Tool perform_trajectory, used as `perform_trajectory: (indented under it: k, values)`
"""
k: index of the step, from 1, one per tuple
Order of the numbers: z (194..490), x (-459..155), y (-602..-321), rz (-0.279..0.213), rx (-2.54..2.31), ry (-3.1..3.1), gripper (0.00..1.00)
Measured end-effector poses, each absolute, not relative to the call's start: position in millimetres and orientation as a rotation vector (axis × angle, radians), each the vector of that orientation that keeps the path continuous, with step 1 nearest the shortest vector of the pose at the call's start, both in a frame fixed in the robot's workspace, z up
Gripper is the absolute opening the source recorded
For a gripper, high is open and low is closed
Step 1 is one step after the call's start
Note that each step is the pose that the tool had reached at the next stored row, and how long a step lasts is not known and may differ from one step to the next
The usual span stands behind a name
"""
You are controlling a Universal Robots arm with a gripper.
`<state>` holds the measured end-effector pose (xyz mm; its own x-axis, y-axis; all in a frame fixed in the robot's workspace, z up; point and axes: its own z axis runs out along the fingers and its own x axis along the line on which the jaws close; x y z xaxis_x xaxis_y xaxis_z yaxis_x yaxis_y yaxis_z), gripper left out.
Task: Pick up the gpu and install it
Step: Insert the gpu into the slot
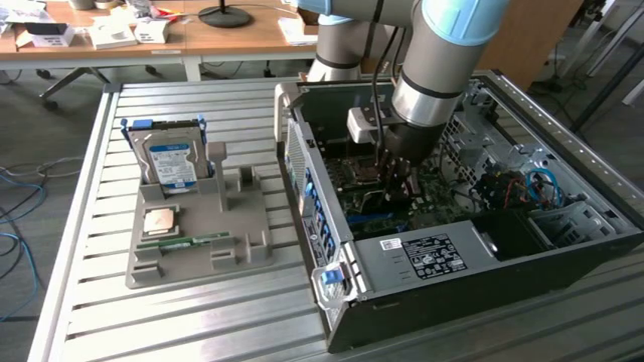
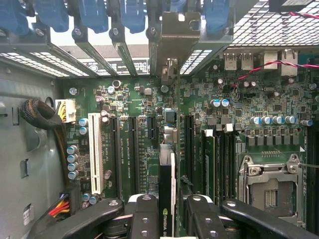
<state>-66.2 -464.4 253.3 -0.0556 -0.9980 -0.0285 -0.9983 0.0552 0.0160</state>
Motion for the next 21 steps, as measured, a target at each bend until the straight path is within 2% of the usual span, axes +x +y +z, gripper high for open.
perform_trajectory:
  k: [21]
  values:
    - [254.9,-66.0,-464.4,0.049,-2.167,2.261,0.27]
